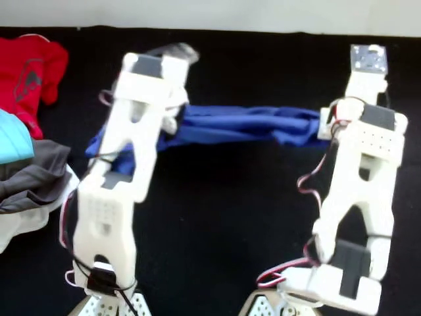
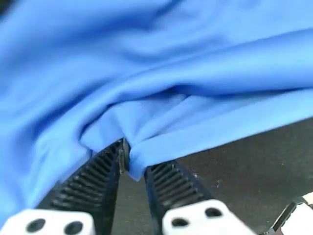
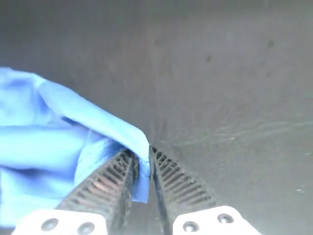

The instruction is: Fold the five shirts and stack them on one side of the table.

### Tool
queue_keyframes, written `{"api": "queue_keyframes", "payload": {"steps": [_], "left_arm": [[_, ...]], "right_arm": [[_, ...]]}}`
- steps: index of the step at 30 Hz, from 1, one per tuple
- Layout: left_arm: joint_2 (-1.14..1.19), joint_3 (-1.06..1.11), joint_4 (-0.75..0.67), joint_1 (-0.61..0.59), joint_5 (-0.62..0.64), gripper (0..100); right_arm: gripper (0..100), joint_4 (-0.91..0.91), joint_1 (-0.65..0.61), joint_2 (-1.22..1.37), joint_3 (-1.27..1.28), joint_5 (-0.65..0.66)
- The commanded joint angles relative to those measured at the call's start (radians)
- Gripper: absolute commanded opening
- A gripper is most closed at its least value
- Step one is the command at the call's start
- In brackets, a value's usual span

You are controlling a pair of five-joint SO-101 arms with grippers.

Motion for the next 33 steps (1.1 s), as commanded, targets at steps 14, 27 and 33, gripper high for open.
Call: {"api": "queue_keyframes", "payload": {"steps": [14, 27, 33], "left_arm": [[-0.897, 0.667, 0.011, 0.084, -0.092, 1], [-0.65, 1.121, -0.282, 0.015, -0.253, 1], [-0.553, 1.127, -0.224, -0.153, -0.448, 1]], "right_arm": [[0.6, -0.027, 0.087, -0.443, 0.157, -0.227], [10.0, -0.209, -0.058, -0.444, 0.76, -0.037], [23.0, -0.056, -0.031, -0.453, 0.63, -0.029]]}}
